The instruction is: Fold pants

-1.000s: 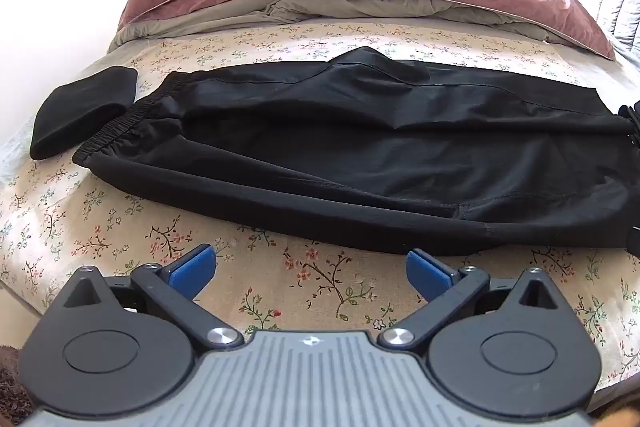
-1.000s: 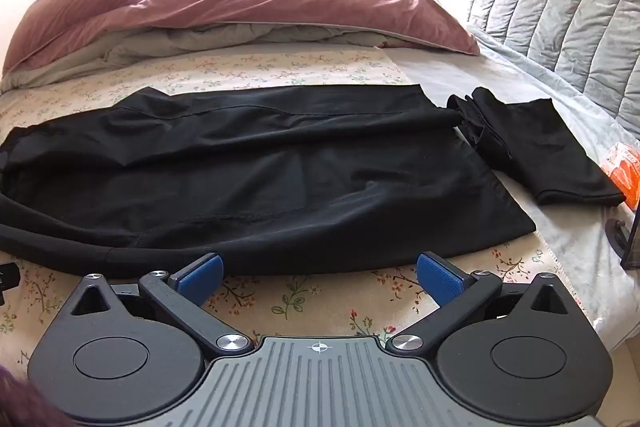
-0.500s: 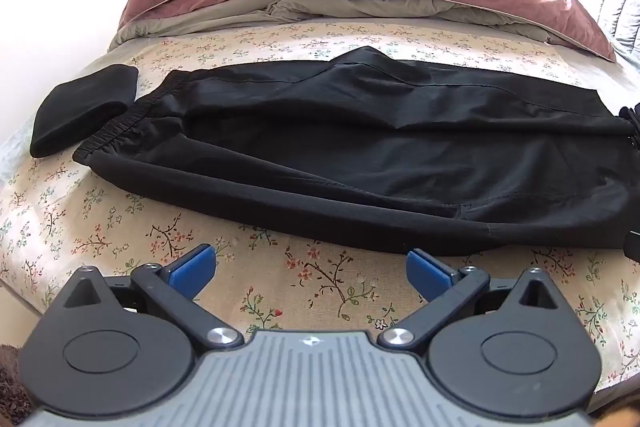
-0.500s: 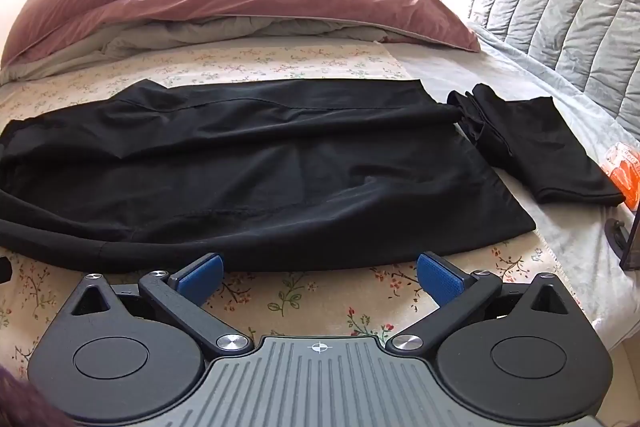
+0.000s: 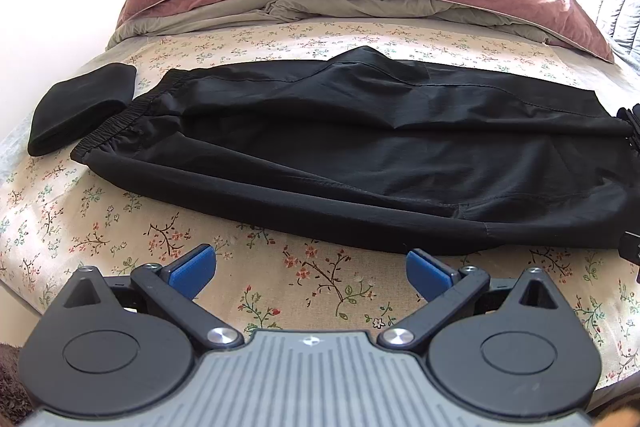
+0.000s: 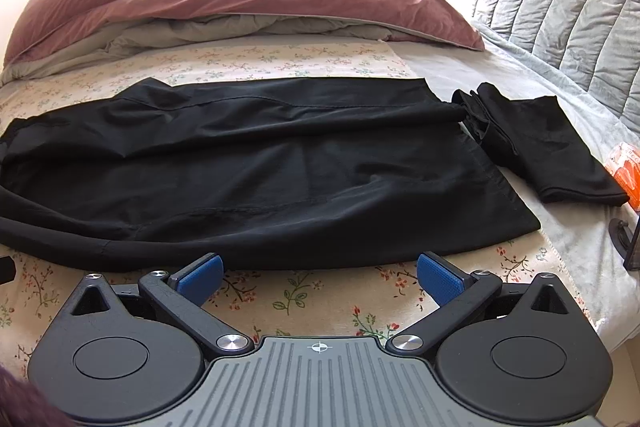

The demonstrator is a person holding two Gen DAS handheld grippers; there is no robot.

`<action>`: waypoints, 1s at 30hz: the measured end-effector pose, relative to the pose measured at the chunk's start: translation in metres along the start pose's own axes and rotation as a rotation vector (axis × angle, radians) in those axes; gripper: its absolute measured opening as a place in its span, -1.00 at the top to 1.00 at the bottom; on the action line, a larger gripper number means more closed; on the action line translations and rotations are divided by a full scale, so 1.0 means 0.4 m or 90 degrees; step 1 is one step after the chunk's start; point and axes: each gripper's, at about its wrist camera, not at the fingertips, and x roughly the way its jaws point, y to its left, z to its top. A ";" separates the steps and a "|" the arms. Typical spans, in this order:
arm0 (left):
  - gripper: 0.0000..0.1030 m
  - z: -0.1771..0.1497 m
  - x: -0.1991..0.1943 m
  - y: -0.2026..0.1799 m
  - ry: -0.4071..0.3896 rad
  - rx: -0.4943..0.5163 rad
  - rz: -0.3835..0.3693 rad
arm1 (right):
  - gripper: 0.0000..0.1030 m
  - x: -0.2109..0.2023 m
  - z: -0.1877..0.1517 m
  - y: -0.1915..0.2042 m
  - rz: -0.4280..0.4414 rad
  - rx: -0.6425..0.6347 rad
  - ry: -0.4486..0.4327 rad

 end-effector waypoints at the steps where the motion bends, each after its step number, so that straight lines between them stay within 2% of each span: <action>1: -1.00 0.001 0.000 0.000 0.000 0.000 0.000 | -1.00 0.000 0.000 0.000 0.000 0.000 0.000; 30: -1.00 -0.007 0.006 0.001 -0.002 0.004 -0.005 | -1.00 -0.003 0.006 0.008 0.002 -0.004 -0.001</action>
